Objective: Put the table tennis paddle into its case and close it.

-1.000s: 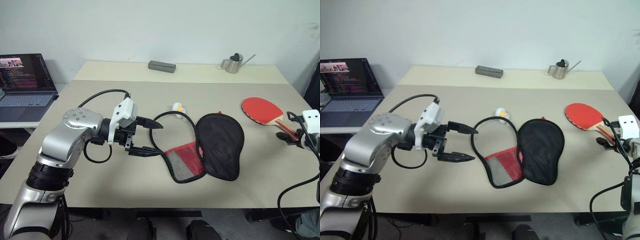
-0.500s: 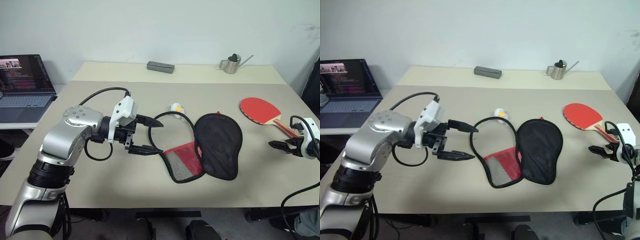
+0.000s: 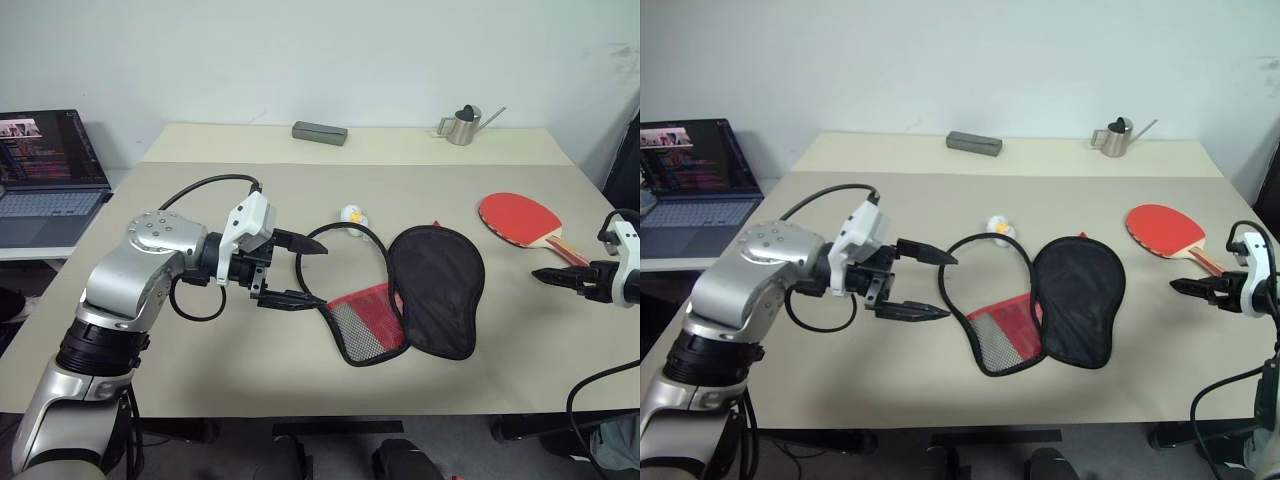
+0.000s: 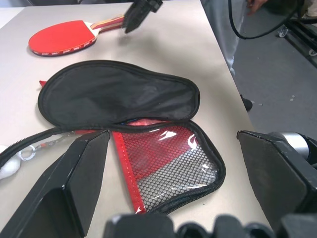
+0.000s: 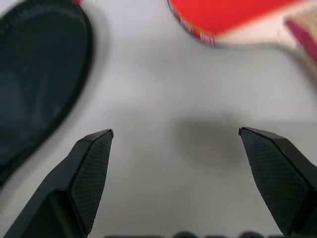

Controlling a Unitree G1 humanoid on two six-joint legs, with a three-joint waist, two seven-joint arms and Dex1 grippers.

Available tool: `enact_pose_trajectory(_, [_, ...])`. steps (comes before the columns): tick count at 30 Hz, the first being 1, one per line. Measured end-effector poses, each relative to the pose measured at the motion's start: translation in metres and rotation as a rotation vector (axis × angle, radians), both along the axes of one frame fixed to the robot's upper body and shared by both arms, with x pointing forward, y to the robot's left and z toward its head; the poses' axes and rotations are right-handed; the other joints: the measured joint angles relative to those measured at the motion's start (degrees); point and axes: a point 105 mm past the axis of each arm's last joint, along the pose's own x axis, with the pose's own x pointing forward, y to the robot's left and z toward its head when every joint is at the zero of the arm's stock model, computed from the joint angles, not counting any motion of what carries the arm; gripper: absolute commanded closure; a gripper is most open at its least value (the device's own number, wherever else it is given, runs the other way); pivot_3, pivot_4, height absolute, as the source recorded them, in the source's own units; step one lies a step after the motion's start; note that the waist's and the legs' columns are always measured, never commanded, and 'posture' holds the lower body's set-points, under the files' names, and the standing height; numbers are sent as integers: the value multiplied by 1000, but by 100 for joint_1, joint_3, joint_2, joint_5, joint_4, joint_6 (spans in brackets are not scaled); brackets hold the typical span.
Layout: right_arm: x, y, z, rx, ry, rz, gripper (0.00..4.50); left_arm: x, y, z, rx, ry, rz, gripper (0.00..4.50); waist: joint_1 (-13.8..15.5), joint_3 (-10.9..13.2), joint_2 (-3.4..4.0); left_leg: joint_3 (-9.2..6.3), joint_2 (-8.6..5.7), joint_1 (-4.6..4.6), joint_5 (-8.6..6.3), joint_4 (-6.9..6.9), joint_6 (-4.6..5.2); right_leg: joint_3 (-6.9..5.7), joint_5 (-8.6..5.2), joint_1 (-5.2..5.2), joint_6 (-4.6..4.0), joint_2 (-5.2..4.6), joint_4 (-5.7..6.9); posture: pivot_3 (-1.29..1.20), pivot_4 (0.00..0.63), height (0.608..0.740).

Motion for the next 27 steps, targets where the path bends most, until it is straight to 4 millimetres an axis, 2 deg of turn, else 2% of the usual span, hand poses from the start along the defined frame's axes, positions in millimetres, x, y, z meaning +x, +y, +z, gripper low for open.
enact_pose_trajectory(9, [4, -18, 19, -78, -75, -89, 42, 0, -1, 0, -6, 3, -3, 0, -1, 6, 10, 5, 1, -5, -1, -5, 0, 6, 0, -14, 0, 0, 1, 0, 150, 740])
enact_pose_trajectory(13, [5, -28, 25, -81, -115, -164, 42, 0, 7, -4, 11, 21, 29, 0, -13, 11, 18, 6, 0, -5, -1, -6, 0, 13, 0, -17, 0, -1, 2, 0, 150, 740])
enact_pose_trajectory(17, [8, -37, 39, -102, -179, -217, 42, 2, 13, -7, 8, 34, 73, 0, -18, 13, 20, 5, 0, -5, -1, -6, -1, 11, 0, -17, 0, -2, 1, 0, 150, 740])
enact_pose_trajectory(27, [8, -50, 38, -177, -206, -304, 42, 5, 15, -10, -4, 38, 137, 0, -61, 13, 21, 5, 0, -5, -1, -7, -1, 11, 0, -17, 0, -3, 1, 0, 150, 740])
